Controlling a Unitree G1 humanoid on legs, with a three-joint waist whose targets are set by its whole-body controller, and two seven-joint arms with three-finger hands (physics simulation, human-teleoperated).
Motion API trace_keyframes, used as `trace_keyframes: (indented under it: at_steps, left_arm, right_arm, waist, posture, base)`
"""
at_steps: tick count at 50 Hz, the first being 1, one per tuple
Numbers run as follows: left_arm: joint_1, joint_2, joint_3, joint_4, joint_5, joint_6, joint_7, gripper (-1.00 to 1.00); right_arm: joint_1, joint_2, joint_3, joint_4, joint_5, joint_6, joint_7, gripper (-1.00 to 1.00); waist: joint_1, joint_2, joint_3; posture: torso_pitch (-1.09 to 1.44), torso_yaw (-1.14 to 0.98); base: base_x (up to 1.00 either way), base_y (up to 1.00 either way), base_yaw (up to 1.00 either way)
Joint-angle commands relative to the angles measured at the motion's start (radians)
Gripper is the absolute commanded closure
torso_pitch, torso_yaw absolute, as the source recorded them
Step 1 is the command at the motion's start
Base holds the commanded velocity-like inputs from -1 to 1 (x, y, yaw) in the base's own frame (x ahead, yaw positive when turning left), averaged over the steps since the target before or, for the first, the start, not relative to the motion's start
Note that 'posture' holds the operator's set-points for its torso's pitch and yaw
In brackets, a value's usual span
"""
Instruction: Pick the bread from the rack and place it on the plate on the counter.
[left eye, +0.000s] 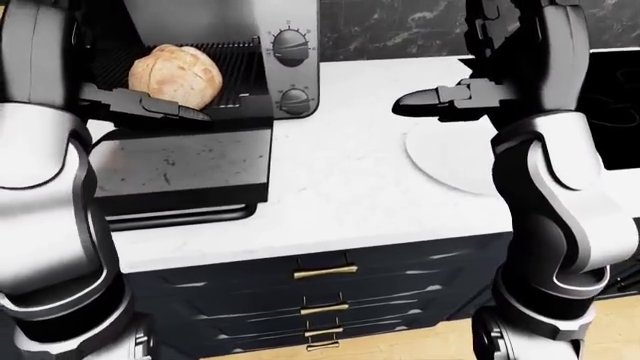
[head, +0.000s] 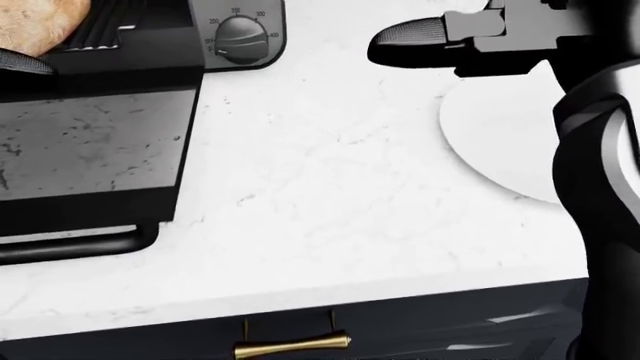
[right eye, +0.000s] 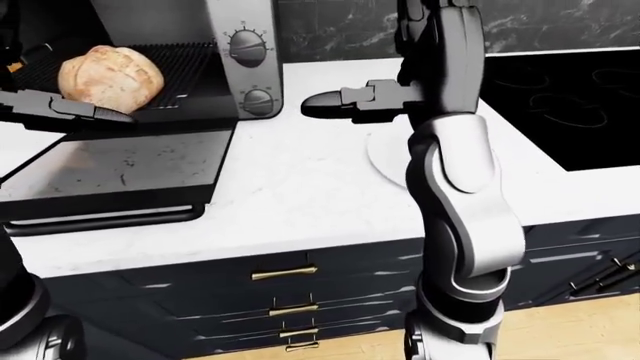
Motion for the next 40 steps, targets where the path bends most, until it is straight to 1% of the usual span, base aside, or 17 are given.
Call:
trace_keyframes:
  at_steps: [1, 7, 12, 18, 27, 40]
  left_arm:
    - [-0.034, 0.011, 0.013, -0.020, 0.026, -0.025, -0.007, -1.00]
    - [-0.034, -0.008, -0.003, 0.008, 0.067, -0.047, -0.034, -1.00]
    - [-0.055, -0.021, -0.018, 0.053, 0.098, -0.077, -0.055, -1.00]
    - [-0.036, -0.044, -0.028, 0.077, 0.141, -0.121, -0.068, -1.00]
    - [-0.040, -0.056, -0.019, 0.101, 0.156, -0.142, -0.083, -1.00]
    - [-0.063, -0.046, -0.021, 0.146, 0.159, -0.147, -0.100, -1.00]
  right_arm:
    - [-0.027, -0.006, -0.006, -0.012, -0.005, -0.032, 0.001, -1.00]
    - [-0.025, 0.000, -0.003, 0.000, -0.009, -0.045, 0.002, -1.00]
    - [-0.020, 0.000, -0.003, 0.003, -0.013, -0.053, 0.005, -1.00]
    - [-0.009, -0.003, -0.008, -0.006, -0.010, -0.053, 0.006, -1.00]
    - [0.003, -0.005, -0.011, -0.012, -0.009, -0.056, 0.006, -1.00]
    - [0.009, -0.011, -0.016, -0.017, -0.003, -0.054, 0.005, -1.00]
  waist:
    - [0.000, 0.004, -0.025]
    - [0.001, 0.003, -0.026]
    - [0.002, 0.002, -0.027]
    - [0.003, 0.001, -0.028]
    - [0.003, -0.001, -0.031]
    - [0.004, -0.001, -0.033]
  posture:
    - [0.00, 0.00]
    - [0.00, 0.00]
    - [0.00, 0.00]
    - [0.00, 0.00]
    - [0.00, 0.00]
    - [0.00, 0.00]
  base:
    - [0.00, 0.00, 0.00]
    - [0.00, 0.00, 0.00]
    - [0.00, 0.00, 0.00]
    - [0.00, 0.00, 0.00]
    - [0.00, 0.00, 0.00]
    - [0.00, 0.00, 0.00]
